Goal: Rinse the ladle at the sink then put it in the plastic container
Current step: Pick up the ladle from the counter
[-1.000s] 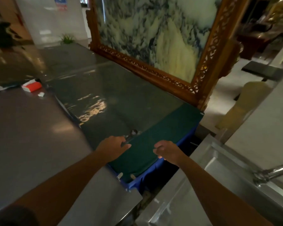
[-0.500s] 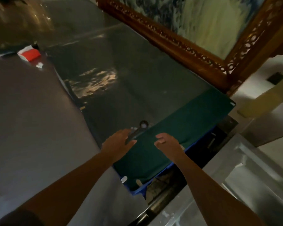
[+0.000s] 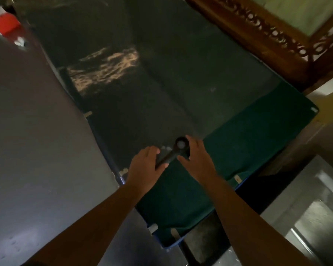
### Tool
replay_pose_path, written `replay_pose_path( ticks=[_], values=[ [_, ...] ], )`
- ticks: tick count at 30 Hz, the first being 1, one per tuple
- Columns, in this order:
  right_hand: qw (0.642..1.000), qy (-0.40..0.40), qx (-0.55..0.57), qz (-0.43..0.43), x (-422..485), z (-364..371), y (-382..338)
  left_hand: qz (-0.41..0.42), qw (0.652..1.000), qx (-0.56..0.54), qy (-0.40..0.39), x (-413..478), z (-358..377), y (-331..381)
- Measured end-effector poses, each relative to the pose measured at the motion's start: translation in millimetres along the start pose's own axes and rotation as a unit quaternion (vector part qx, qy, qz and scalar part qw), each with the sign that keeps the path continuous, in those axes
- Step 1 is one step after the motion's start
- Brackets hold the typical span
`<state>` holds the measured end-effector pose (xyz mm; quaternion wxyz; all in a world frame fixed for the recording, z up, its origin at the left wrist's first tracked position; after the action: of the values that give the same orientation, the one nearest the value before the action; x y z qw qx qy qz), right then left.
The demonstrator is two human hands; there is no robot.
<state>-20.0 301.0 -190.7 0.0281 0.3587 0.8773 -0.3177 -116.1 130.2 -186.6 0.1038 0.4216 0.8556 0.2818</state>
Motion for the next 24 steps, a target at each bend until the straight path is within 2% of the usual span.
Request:
replay_pose_path(
  ticks=[15, 24],
  values=[
    [0.997, 0.072, 0.003, 0.013, 14, 11, 1, 0.025, 0.998, 0.053, 0.011, 7, 21, -2],
    [0.994, 0.091, 0.061, 0.018, 2, -2, -8, 0.035, 0.999, 0.018, 0.002, 6, 0, 7]
  ],
)
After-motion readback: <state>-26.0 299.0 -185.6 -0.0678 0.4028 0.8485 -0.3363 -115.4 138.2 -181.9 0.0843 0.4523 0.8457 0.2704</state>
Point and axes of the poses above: each hand's wrist, its own x-axis towards the middle knuckle, its own z-axis out of the palm, y = z × x, the point moved 1 cm from there along x, towards the middle knuckle, and after that the axes turned 9 degrees about z, right-handed, at the moved point
